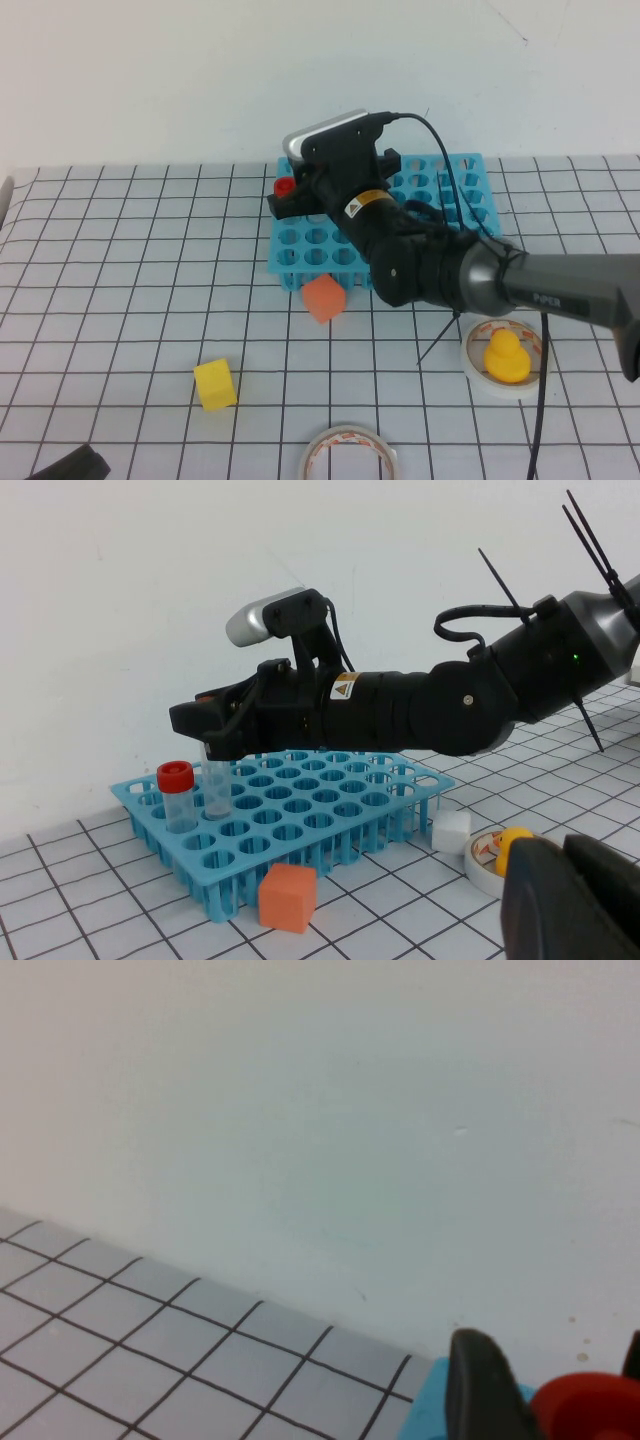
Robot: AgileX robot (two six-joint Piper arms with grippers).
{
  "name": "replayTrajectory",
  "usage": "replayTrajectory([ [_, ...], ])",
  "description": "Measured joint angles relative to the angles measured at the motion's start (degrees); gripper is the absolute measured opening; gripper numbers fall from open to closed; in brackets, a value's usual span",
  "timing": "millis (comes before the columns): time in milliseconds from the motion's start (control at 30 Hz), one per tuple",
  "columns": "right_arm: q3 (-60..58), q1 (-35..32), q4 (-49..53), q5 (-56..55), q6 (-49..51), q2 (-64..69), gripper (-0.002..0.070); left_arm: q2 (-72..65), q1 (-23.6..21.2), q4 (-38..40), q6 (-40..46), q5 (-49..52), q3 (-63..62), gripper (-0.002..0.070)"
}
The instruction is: Place the test tubes
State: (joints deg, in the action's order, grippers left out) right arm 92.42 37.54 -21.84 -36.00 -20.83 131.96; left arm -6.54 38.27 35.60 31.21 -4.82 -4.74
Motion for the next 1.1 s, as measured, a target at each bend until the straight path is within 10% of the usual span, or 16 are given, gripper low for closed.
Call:
replayTrajectory([
  [1100, 1.2, -0.5, -0.9, 2.8, 2.4, 2.1, 0.0265, 0.0, 0.0, 0.0, 0.0, 0.0, 0.0, -0.0002],
])
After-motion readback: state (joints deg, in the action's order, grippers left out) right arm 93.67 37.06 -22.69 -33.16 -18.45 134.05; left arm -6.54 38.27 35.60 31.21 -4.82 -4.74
